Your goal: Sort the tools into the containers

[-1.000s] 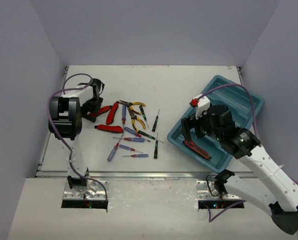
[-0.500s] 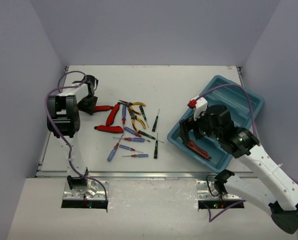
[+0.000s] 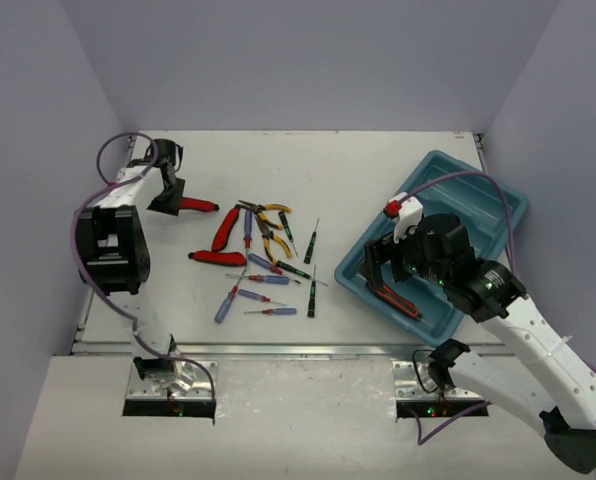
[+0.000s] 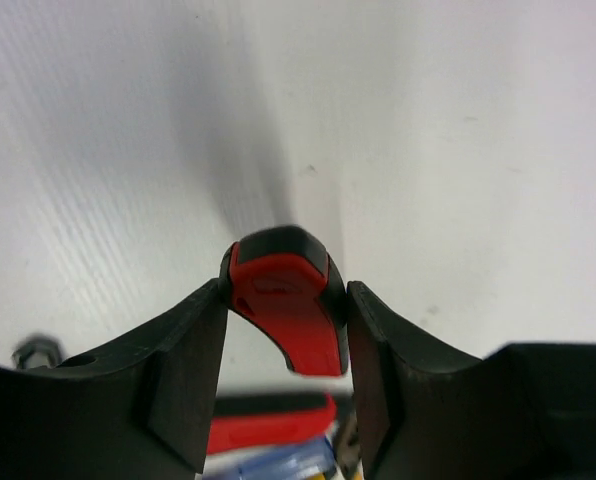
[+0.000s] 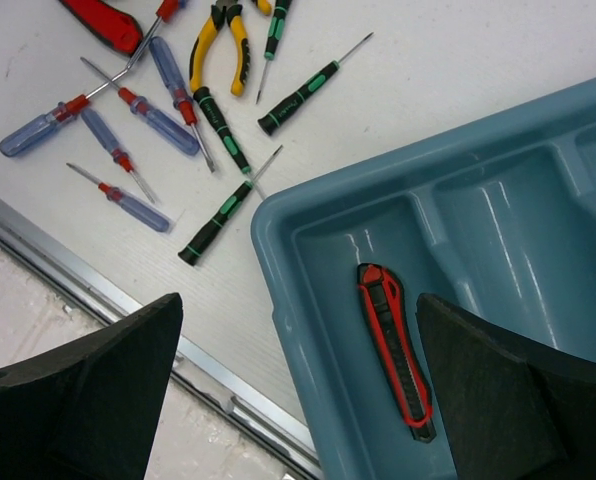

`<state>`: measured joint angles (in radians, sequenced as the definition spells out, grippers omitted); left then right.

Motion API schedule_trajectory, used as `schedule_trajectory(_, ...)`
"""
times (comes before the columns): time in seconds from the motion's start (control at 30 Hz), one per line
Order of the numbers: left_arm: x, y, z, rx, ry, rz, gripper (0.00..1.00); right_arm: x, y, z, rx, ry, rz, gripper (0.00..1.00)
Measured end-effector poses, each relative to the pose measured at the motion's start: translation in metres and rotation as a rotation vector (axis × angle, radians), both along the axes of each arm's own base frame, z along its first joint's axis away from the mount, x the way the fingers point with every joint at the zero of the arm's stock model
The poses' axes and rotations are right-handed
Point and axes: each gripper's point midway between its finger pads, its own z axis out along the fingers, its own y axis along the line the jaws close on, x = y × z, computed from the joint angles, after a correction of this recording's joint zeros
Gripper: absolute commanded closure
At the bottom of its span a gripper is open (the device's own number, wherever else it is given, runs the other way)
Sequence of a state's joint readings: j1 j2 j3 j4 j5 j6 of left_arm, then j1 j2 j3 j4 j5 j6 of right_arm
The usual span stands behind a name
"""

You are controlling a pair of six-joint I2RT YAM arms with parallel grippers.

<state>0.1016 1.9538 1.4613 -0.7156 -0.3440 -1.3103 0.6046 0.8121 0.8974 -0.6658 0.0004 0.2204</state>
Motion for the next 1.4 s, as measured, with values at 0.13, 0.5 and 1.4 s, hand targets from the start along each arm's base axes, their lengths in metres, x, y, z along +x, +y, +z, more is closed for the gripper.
schedule_trajectory(0.13, -0.008, -0.01, 0.096, 0.089, -0.217, -0.023, 1.0, 0.002, -0.008, 0.008, 0.02, -0.029, -0.065, 0.01)
schedule_trajectory(0.5, -0.049, -0.136, 0.141, 0.019, -0.44, -0.285, 1.0, 0.006, -0.029, 0.032, 0.069, -0.108, -0.206, 0.01)
schedule_trajectory(1.4, -0.162, -0.386, 0.127, -0.319, -0.529, -0.818, 1.0, -0.001, -0.05, 0.066, 0.092, -0.183, -0.279, 0.01)
